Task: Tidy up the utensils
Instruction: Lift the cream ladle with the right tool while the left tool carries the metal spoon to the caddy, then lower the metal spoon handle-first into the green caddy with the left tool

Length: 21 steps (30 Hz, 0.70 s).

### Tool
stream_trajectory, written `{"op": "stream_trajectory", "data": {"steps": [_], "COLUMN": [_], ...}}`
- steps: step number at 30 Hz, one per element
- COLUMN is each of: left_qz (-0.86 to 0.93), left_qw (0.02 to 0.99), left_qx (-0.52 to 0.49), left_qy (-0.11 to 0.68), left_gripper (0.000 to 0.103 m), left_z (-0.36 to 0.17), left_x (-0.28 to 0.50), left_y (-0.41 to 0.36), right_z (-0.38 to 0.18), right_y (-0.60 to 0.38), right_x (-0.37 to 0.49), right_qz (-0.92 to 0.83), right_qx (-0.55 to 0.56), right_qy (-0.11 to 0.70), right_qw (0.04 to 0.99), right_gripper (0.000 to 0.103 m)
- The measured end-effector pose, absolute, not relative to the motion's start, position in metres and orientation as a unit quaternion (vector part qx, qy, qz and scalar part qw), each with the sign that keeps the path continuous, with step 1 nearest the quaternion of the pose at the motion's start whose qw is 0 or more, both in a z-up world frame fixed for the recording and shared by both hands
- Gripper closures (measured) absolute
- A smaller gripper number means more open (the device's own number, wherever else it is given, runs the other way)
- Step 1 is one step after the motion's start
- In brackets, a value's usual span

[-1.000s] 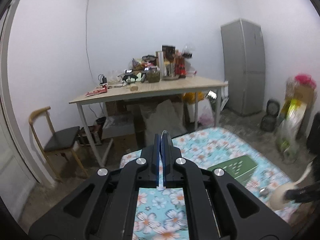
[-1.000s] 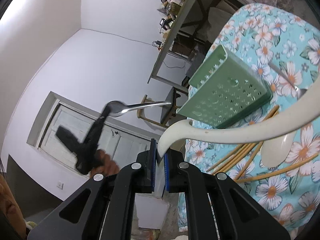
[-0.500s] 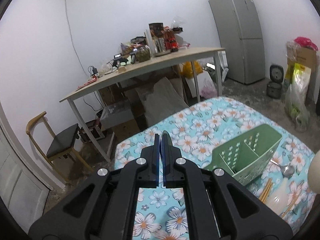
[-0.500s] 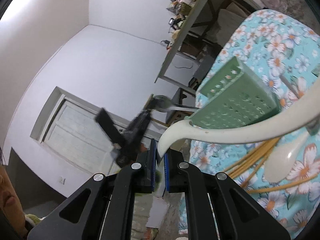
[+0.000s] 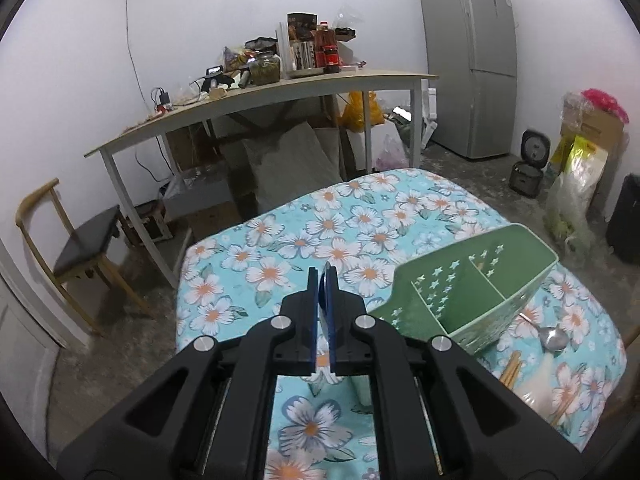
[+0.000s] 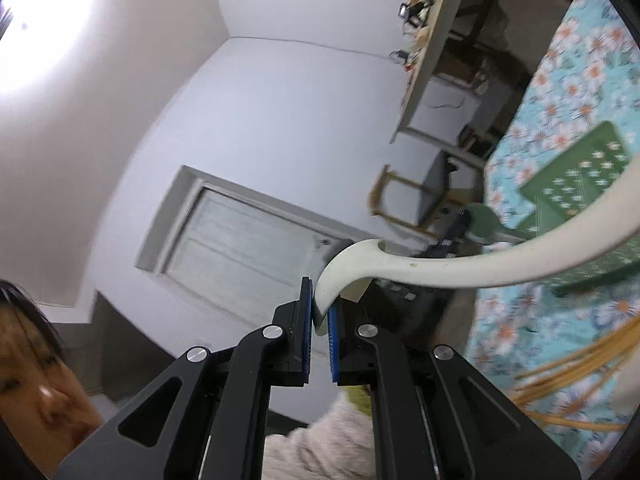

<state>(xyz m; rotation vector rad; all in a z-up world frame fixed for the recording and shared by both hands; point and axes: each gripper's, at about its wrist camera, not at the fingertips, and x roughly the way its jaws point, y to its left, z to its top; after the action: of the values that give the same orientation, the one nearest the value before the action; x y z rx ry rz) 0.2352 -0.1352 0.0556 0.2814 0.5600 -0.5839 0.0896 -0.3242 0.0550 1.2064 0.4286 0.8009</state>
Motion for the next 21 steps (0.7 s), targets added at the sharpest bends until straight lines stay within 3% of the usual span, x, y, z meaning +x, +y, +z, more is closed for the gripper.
{"op": "stream_trajectory", "data": {"steps": [4, 10, 21], "left_qz": [-0.295, -0.295, -0.274], "left_qw": [0.907, 0.912, 0.919], "left_qx": [0.098, 0.057, 0.007], "left_qy": [0.284, 0.28, 0.285], "left_gripper": [0.079, 0.063, 0.053], "left_z": [0.058, 0.067, 0.064], "left_x": [0.238, 0.23, 0.207], "left_y": [-0.125, -0.105, -0.062], "right_z": [0.051, 0.042, 0.011], "right_y": [-0.327, -0.327, -0.346], "right_x": [0.107, 0.124, 0.132], "right_qz": [0.399, 0.438, 0.449], "right_qx": [0.588, 0.631, 0.702], "right_qy": [0.182, 0.16, 0.115], "right_qw": [0.68, 0.62, 0.541], "right_gripper": [0.096, 0.096, 0.096]}}
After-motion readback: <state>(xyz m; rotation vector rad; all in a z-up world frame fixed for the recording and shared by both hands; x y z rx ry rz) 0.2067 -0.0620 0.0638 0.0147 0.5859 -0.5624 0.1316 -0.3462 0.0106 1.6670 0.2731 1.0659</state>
